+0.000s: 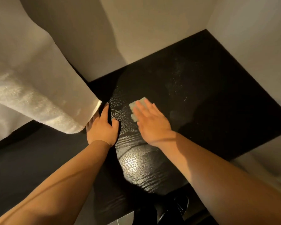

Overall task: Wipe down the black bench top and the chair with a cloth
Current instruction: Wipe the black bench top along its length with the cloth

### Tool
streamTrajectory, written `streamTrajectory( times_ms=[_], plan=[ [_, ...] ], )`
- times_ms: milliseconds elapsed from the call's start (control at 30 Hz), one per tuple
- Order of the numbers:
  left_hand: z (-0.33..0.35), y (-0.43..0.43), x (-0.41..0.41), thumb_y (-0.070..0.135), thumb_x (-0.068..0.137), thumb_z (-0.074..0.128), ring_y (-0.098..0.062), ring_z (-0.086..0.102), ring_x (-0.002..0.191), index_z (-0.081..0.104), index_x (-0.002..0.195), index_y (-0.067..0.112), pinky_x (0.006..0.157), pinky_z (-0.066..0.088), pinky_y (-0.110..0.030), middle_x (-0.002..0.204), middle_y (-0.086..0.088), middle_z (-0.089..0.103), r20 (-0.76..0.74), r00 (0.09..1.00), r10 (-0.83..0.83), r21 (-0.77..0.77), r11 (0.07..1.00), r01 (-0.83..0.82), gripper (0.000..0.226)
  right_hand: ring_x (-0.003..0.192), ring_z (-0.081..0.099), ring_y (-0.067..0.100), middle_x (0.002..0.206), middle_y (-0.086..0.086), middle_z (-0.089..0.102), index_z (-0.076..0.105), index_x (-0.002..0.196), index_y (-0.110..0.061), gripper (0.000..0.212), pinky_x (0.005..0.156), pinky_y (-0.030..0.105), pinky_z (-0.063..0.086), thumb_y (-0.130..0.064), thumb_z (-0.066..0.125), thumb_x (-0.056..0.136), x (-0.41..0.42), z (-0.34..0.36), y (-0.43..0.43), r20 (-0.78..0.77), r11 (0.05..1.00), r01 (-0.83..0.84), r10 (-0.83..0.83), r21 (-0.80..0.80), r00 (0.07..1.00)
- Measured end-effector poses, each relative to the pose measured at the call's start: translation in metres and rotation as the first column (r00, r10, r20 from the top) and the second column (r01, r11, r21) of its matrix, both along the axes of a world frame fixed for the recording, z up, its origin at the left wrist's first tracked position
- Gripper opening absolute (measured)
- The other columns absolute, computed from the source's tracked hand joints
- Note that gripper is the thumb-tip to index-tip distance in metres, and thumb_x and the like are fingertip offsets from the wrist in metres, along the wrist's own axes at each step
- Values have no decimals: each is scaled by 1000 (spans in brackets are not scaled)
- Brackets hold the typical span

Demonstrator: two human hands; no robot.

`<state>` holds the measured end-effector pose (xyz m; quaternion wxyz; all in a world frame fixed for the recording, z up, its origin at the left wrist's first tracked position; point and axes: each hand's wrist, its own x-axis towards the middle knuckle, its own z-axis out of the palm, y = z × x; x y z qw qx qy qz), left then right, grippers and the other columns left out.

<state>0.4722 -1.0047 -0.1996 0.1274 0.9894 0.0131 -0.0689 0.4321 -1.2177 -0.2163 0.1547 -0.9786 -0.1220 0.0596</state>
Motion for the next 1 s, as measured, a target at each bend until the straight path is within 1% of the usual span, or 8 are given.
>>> streamTrajectory(
  times_ms=[133,233,333,400,567,767,900,1000],
  plan=[
    [-4,-1,-2,47,107,35,-34,26,157,31,164,44,129,16,-53,171,-6,31,32,999,-31,56,998,30,57,161,0,24,174,-2,13,24,165,-20,58,130,41,4,-30,33,108,-20,9,-22,-28,994,-112,112,-12,993],
    [-9,-3,-6,41,107,42,-36,37,151,48,158,35,126,25,-57,166,-10,40,95,993,-76,88,994,68,52,160,-8,22,175,-2,2,11,167,-20,60,130,44,4,-28,28,110,-21,11,-63,-76,997,57,-62,-59,995],
    [-9,-20,-16,35,105,51,-42,39,148,58,152,18,123,29,-62,162,-20,44,123,989,-78,4,997,78,50,160,-11,25,175,0,-4,5,167,-20,62,130,43,0,-30,26,110,-24,16,-79,-102,964,242,-253,-110,962],
    [-7,-48,-38,40,101,49,-41,32,153,56,153,17,127,19,-60,165,-20,39,76,993,-94,-64,993,99,57,160,-7,30,175,2,2,14,167,-18,62,128,43,-3,-30,28,108,-33,17,-65,-90,960,267,-274,-79,957],
    [-15,-98,-99,46,100,33,-28,4,164,30,166,31,132,-4,-48,177,-6,13,11,964,-267,-13,964,267,68,160,12,30,171,4,25,30,163,-16,64,129,45,15,-34,23,102,-86,10,-38,-60,997,10,-14,-79,998],
    [-17,-99,-97,48,100,31,-28,4,163,28,167,34,132,0,-51,177,-6,13,15,970,-241,42,970,240,68,161,-5,26,175,1,5,14,167,-20,61,130,48,9,-30,31,109,-93,10,-115,-90,984,158,-165,-85,982],
    [-15,-101,-98,51,102,30,-26,0,164,25,167,36,132,-2,-50,177,-4,9,6,972,-234,43,971,233,67,160,-11,29,175,2,0,13,167,-19,62,129,43,-5,-32,30,108,-98,14,-112,-93,961,271,-276,-64,957],
    [-14,-101,-99,51,102,31,-25,0,164,25,167,36,132,-2,-50,177,-4,9,12,973,-231,45,972,230,67,160,-10,31,175,3,3,16,166,-19,66,127,44,-7,-32,36,106,-117,9,-69,-86,982,171,-178,-77,980]
  ],
)
